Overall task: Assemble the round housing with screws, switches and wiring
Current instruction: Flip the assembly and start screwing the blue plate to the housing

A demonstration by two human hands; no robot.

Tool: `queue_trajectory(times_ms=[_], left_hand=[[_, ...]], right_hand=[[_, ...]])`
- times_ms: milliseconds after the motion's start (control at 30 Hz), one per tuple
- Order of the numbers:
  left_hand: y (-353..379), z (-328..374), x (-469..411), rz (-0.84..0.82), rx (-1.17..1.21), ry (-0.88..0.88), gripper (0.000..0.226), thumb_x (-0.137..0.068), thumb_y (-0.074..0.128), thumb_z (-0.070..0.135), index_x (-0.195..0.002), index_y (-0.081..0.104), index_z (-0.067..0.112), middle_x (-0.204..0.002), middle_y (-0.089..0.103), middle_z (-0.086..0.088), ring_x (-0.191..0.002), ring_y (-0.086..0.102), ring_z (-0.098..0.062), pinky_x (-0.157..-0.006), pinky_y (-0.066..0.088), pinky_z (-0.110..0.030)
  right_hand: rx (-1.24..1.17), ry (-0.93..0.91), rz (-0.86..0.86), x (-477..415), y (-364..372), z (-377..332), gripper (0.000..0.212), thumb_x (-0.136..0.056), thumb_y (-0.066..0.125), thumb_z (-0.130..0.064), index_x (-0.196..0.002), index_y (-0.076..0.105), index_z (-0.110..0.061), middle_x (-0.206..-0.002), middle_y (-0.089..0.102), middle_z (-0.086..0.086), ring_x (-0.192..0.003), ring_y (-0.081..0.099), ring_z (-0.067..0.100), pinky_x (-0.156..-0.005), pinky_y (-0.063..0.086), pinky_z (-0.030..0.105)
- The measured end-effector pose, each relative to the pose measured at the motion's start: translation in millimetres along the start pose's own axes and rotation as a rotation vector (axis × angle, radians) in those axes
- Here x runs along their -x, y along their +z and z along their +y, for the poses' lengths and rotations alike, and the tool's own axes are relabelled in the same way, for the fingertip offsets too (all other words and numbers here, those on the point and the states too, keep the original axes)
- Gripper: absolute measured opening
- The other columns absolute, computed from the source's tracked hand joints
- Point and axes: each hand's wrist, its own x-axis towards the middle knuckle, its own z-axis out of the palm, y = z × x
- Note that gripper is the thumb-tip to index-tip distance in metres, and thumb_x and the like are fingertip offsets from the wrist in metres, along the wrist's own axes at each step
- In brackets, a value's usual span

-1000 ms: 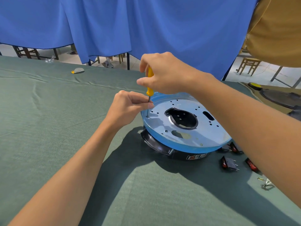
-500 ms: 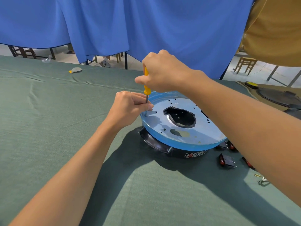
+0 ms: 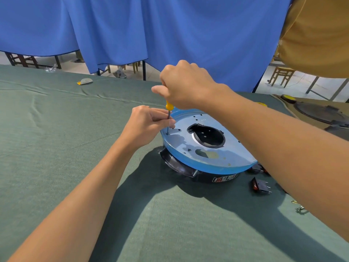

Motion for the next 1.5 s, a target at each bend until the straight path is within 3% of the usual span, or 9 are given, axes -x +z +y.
queue_trajectory(times_ms=[133,233,433,633,733,967,1167,1300,1500], left_hand=[[-3.2,-0.8,-2.4,-0.098,-0.030,-0.013,0.015,-0.091,0.065,0.008,-0.088,0.079,0.008,-0.097,0.075,0.002,-0.103,0.064,0.001,-0.099,0.047,-0.028],[-3.7,-2.4,-2.1,-0.134,-0.010,-0.073,0.018,-0.094,0.061,0.012,-0.094,0.079,0.012,-0.107,0.072,0.008,-0.110,0.061,0.003,-0.104,0.045,-0.035],[4.4,-0.3,0.3,0.060,-0.011,-0.059,0.009,-0.083,0.076,0.017,-0.080,0.079,0.009,-0.078,0.073,-0.018,-0.074,0.057,-0.017,-0.074,0.051,-0.050],[0.6,-1.3,-2.8,-0.063,0.001,-0.065,0.014,-0.092,0.066,0.014,-0.090,0.079,0.012,-0.096,0.075,0.004,-0.097,0.066,0.002,-0.092,0.051,-0.027],[1.8,-0.9,-1.1,-0.091,0.026,-0.099,0.017,-0.094,0.062,0.015,-0.095,0.079,0.012,-0.097,0.075,0.007,-0.099,0.065,0.001,-0.092,0.052,-0.033],[4.7,2.1,0.4,0.073,0.008,-0.032,0.006,-0.081,0.077,0.013,-0.079,0.080,0.008,-0.076,0.074,-0.015,-0.080,0.066,-0.040,-0.072,0.050,-0.050],[1.6,-2.4,-1.4,-0.044,0.044,-0.086,0.015,-0.093,0.064,0.013,-0.092,0.079,0.011,-0.092,0.076,0.001,-0.095,0.068,-0.024,-0.085,0.053,-0.043],[5.2,0.8,2.1,0.096,0.044,-0.025,0.008,-0.083,0.076,0.015,-0.088,0.079,0.009,-0.083,0.072,0.008,-0.083,0.065,0.004,-0.080,0.054,-0.023],[4.0,-0.3,0.0,0.068,0.019,-0.061,0.007,-0.085,0.073,0.014,-0.085,0.080,0.012,-0.082,0.076,-0.003,-0.081,0.069,-0.023,-0.077,0.052,-0.043]], right_hand=[[-0.115,-0.096,-0.151,-4.0,-2.8,4.1,0.029,-0.092,0.058,-0.036,-0.110,0.050,-0.015,-0.103,0.050,0.003,-0.099,0.051,0.029,-0.078,0.045,0.040],[-0.137,-0.111,-0.107,-5.5,-2.5,6.5,0.015,-0.087,0.061,-0.021,-0.100,0.053,-0.019,-0.102,0.051,0.006,-0.098,0.054,0.030,-0.069,0.043,0.036],[-0.062,-0.004,-0.059,-5.6,6.3,4.1,0.023,-0.092,0.055,-0.037,-0.088,0.044,-0.016,-0.088,0.043,0.006,-0.094,0.046,0.033,-0.077,0.044,0.041],[-0.136,-0.118,-0.128,-5.1,-1.7,4.9,0.026,-0.089,0.061,-0.026,-0.110,0.052,-0.014,-0.105,0.052,0.006,-0.100,0.051,0.028,-0.073,0.044,0.038],[-0.148,-0.091,-0.080,-6.2,-1.4,6.0,0.011,-0.088,0.062,-0.022,-0.094,0.053,-0.018,-0.094,0.047,0.005,-0.098,0.053,0.031,-0.060,0.039,0.033],[-0.047,0.032,-0.028,-2.7,4.1,3.8,0.028,-0.092,0.056,-0.045,-0.089,0.046,-0.018,-0.080,0.036,0.002,-0.084,0.041,0.031,-0.070,0.036,0.037],[-0.161,-0.106,-0.074,-8.3,-6.6,5.3,0.016,-0.087,0.062,-0.020,-0.102,0.056,-0.020,-0.087,0.047,-0.001,-0.100,0.053,0.028,-0.061,0.040,0.030],[-0.094,0.004,-0.028,-6.9,-1.2,5.2,0.020,-0.088,0.062,-0.038,-0.090,0.053,-0.020,-0.082,0.037,0.003,-0.090,0.048,0.031,-0.069,0.040,0.035],[-0.137,-0.098,-0.084,-5.5,-4.5,7.4,0.028,-0.088,0.063,-0.039,-0.103,0.056,-0.016,-0.098,0.053,0.002,-0.096,0.049,0.025,-0.079,0.046,0.038]])
